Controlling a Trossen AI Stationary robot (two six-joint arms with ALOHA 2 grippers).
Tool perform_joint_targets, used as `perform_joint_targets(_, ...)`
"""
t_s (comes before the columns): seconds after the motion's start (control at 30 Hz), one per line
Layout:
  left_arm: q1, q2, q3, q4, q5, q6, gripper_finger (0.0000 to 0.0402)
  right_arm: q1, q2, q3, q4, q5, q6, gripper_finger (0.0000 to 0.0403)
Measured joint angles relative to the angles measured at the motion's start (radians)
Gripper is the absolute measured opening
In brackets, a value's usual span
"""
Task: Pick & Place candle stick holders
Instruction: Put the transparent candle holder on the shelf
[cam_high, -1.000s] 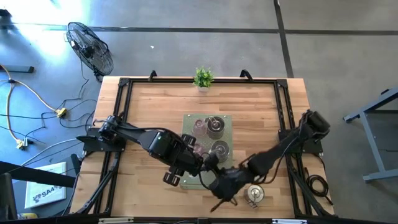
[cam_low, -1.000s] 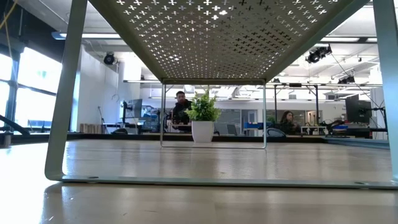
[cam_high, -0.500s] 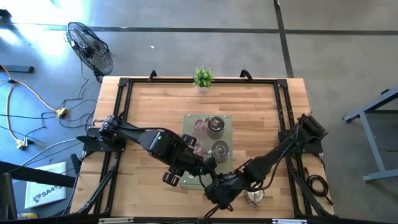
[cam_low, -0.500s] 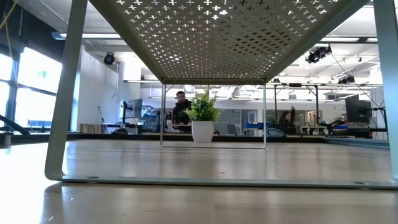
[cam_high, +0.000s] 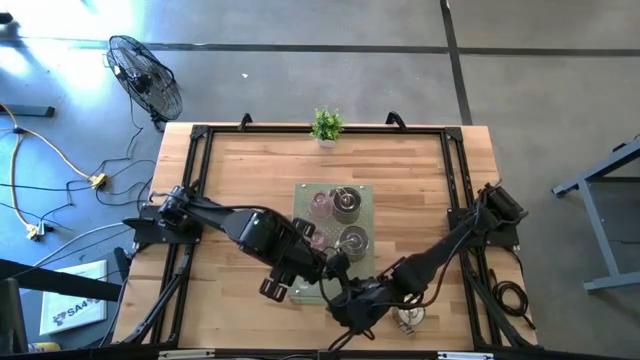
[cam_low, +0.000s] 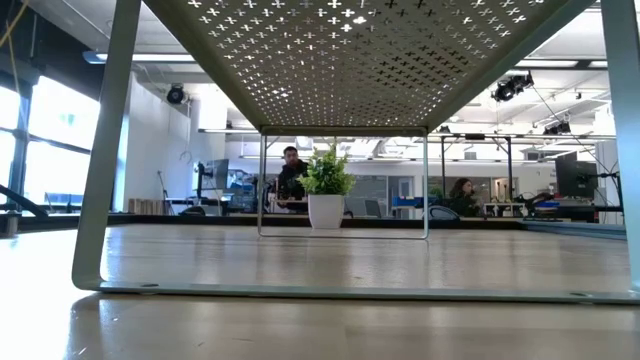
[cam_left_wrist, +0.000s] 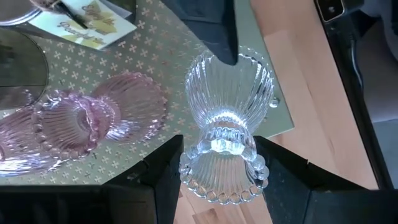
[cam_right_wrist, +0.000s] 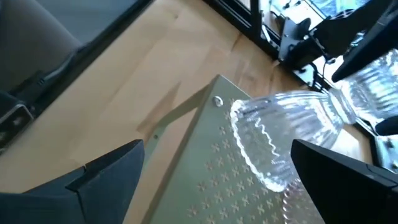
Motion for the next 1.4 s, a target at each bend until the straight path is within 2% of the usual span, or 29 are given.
perform_joint_targets(0.13,0.000,0.000,0.000,0.000,-0.002,0.000,0.0177,-0.004,0.000,0.000,-0.038,0.020,0.017,0.0400)
perform_joint_targets(0.43,0.000,0.000,0.000,0.001,-0.003,0.000,0.0177,-0.034,0.000,0.000,-0.026,-0.095,0.026,0.0400)
perform_joint_targets(0.93,0.000,0.000,0.000,-0.002,-0.007,0.003,0.0177,-0.068,0.000,0.000,0.013,-0.149,0.012,0.0400)
perform_joint_targets(1.27,0.000,0.000,0.000,0.000,-0.005,0.003,0.0177,-0.072,0.000,0.000,0.024,-0.153,0.002,0.0400)
perform_joint_targets(1.4,0.000,0.000,0.000,0.001,-0.003,0.003,0.0177,-0.052,0.000,0.000,0.008,-0.107,0.011,0.0400)
